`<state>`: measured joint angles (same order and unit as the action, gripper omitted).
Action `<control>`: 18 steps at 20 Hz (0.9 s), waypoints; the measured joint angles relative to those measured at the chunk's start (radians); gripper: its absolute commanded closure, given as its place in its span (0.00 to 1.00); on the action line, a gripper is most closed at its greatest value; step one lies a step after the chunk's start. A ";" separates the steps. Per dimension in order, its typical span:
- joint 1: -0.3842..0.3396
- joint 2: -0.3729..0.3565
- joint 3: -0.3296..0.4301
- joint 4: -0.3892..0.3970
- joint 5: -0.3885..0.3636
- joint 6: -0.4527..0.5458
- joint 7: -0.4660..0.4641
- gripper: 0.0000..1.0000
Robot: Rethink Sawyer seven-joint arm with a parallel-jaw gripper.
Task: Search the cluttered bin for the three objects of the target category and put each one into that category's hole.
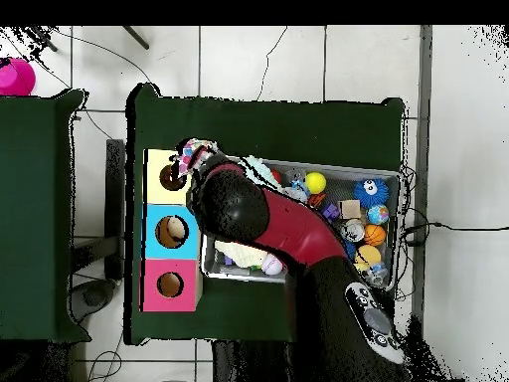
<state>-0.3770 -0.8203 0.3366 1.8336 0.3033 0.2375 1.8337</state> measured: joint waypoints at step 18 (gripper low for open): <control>0.482 0.073 -0.417 -0.280 -0.051 0.495 0.195 1.00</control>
<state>0.1049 -0.7478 -0.0805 1.5531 0.2518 0.7328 2.0286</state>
